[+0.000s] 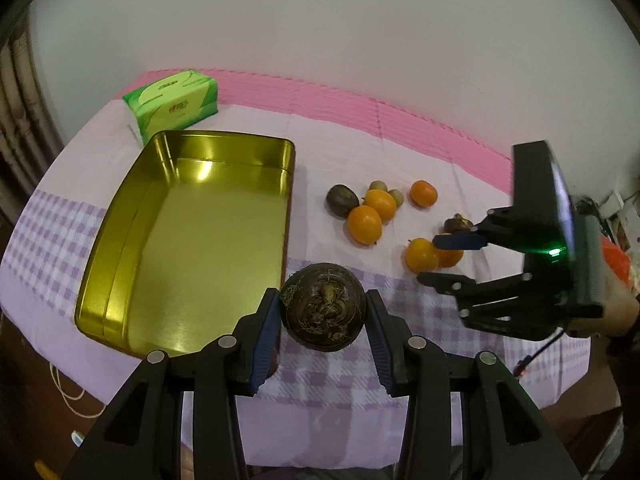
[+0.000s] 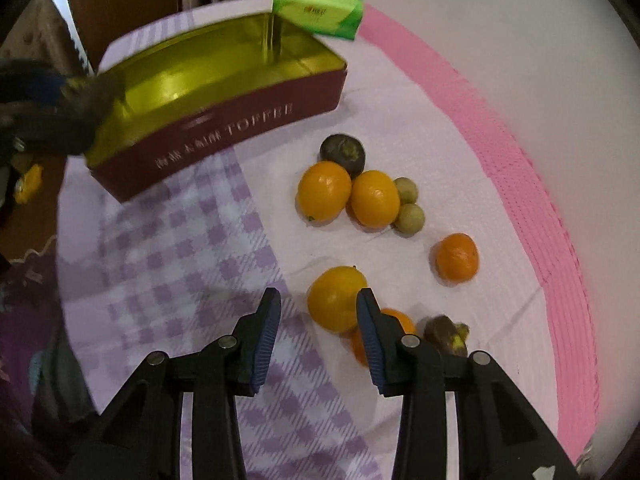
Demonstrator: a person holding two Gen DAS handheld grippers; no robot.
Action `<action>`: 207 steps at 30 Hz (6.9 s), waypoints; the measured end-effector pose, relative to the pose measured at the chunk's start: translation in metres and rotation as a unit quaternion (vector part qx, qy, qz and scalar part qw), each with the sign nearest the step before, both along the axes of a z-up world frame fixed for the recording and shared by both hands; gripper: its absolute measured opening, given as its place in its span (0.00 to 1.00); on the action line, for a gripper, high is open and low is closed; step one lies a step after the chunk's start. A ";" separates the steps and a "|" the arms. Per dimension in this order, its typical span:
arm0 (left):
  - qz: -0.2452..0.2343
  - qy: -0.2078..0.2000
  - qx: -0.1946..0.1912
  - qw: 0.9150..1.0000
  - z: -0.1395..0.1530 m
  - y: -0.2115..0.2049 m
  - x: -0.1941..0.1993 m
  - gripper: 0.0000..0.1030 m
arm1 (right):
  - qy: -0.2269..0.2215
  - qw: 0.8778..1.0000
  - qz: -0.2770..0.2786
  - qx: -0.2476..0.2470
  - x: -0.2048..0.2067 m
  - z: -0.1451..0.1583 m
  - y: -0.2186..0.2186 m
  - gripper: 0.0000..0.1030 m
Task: Organize fruits
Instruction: 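Carry the mangosteen in the left gripper over the tin while the right gripper grasps an orange, then lower the mangosteen into the tin and open the left gripper, then lower the orange into the tin and open the right gripper, then grasp another orange from the fruit pile with the right gripper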
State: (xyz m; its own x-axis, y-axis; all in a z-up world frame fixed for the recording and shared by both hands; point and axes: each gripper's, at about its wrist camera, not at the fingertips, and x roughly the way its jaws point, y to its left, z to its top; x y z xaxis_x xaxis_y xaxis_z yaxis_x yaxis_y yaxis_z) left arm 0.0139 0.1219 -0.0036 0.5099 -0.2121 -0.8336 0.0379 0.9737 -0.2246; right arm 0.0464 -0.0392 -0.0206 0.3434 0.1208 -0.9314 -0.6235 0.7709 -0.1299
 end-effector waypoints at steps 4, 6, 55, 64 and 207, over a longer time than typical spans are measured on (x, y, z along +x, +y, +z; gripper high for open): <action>0.007 0.006 -0.004 1.000 -0.003 0.005 0.002 0.42 | -0.006 1.000 -0.002 -0.017 0.012 -0.002 0.001 0.23; 0.010 0.007 -0.005 1.000 -0.004 0.008 0.002 0.42 | -0.009 1.000 -0.005 -0.014 0.015 0.002 0.000 0.17; 0.012 0.032 0.140 0.990 -0.067 0.095 0.148 0.42 | -0.108 0.960 -0.115 0.232 -0.091 0.059 -0.011 0.33; 0.014 0.034 0.143 0.989 -0.079 0.101 0.167 0.42 | -0.097 0.960 -0.122 0.233 -0.087 0.054 -0.007 0.33; 0.161 0.044 0.156 0.974 -0.007 0.108 -0.024 0.91 | -0.035 0.947 -0.229 0.224 0.044 -0.014 -0.012 0.36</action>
State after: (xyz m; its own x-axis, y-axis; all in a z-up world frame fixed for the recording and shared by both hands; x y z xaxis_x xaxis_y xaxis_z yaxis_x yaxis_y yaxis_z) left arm -0.0101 0.2303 -0.0102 0.4319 0.2176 -0.8753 -0.2868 0.9532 0.0954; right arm 0.0903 -0.0509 -0.0346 0.5137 0.3222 -0.7951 -0.2122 0.9457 0.2461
